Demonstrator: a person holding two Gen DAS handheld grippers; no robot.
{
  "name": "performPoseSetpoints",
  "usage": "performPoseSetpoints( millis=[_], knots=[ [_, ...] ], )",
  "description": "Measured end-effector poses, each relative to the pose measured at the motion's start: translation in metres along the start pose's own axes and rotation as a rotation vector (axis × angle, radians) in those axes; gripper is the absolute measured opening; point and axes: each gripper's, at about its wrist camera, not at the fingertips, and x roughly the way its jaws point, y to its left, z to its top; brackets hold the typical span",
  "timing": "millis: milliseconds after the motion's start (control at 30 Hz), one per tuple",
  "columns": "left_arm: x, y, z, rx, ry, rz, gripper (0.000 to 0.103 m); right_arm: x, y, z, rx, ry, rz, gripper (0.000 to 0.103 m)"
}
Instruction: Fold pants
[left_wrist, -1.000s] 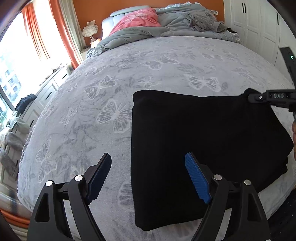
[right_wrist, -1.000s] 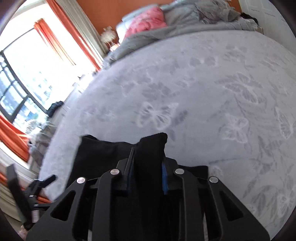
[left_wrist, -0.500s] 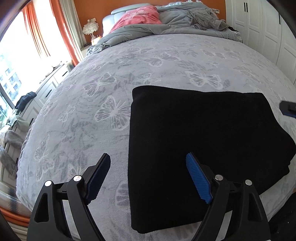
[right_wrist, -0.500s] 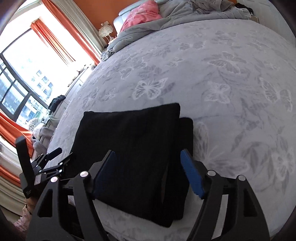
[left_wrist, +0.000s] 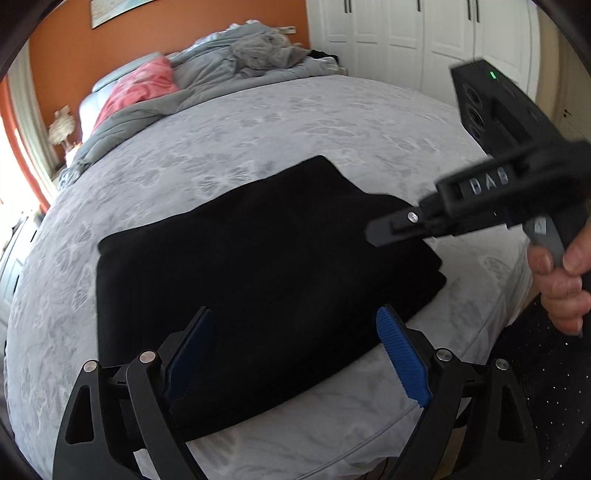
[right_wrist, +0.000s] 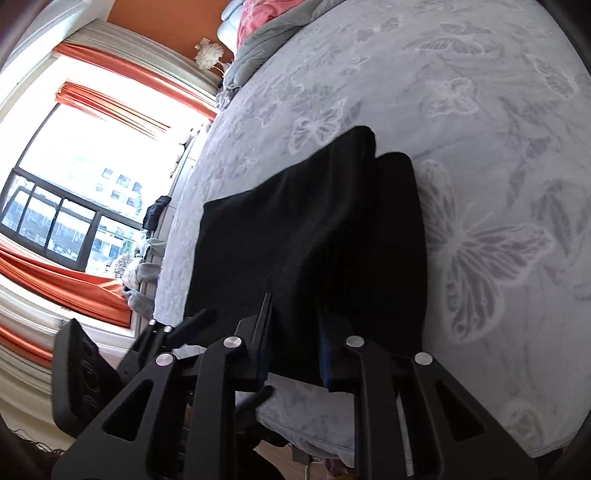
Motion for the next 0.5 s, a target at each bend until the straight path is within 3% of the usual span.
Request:
performPoseSetpoints(
  millis=[100, 233, 333, 367, 400, 433, 500],
  knots=[
    [0.018, -0.02, 0.008, 0.037, 0.018, 0.007, 0.086, -0.001, 0.008, 0.008, 0.006, 0.008, 0.048, 0.018],
    [0.042, -0.023, 0.021, -0.01, 0.043, -0.008, 0.085, 0.004, 0.008, 0.013, 0.036, 0.035, 0.097, 0.019],
    [0.053, -0.011, 0.03, -0.08, 0.018, -0.006, 0.045, 0.002, 0.006, 0.015, 0.051, 0.021, 0.095, 0.024],
    [0.057, -0.004, 0.033, -0.108, 0.025, -0.005, 0.024, -0.003, 0.005, 0.015, 0.053, 0.005, 0.105, 0.026],
    [0.057, 0.009, 0.036, -0.159, 0.028, -0.037, 0.013, -0.01, 0.006, 0.015, 0.05, -0.014, 0.135, 0.032],
    [0.054, 0.025, 0.038, -0.227, 0.023, -0.098, 0.012, -0.02, 0.008, 0.014, 0.042, -0.048, 0.145, 0.035],
    [0.039, 0.056, 0.04, -0.346, 0.003, -0.167, 0.011, -0.039, 0.024, 0.01, -0.063, -0.112, 0.024, 0.041]
  ],
)
